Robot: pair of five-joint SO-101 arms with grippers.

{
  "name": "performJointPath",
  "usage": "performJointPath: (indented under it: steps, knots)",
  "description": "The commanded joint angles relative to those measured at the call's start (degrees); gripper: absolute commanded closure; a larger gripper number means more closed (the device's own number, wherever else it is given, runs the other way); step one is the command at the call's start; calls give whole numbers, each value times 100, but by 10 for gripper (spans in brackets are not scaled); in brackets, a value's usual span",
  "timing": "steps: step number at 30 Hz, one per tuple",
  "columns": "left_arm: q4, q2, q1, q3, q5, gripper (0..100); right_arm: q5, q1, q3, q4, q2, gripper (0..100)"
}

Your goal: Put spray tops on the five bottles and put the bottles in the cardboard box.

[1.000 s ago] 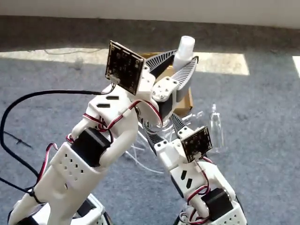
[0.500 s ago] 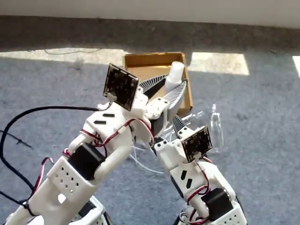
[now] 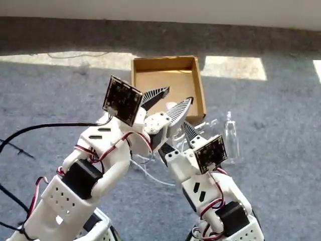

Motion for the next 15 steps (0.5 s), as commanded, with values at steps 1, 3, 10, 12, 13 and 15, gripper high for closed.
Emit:
performJointPath:
  steps: [1,3,10,12,13,15]
  knots:
    - [79,-497,-57,-40,-360,818,-62,4,-92,-4,-4,994]
    - [229,-716,-84,-119,-457,818,-62,4,-92,-4,-4,994]
    - [378,-629,-602,-549,-633,818,-44,4,-92,-4,-40,994]
    - [404,-303,-716,-743,-633,818,-44,4,-84,-4,-40,994]
    - [413,-119,-716,-831,-633,818,-44,4,-84,-4,-40,994]
    - [422,180,-716,-910,-633,818,-44,4,-84,-4,-40,994]
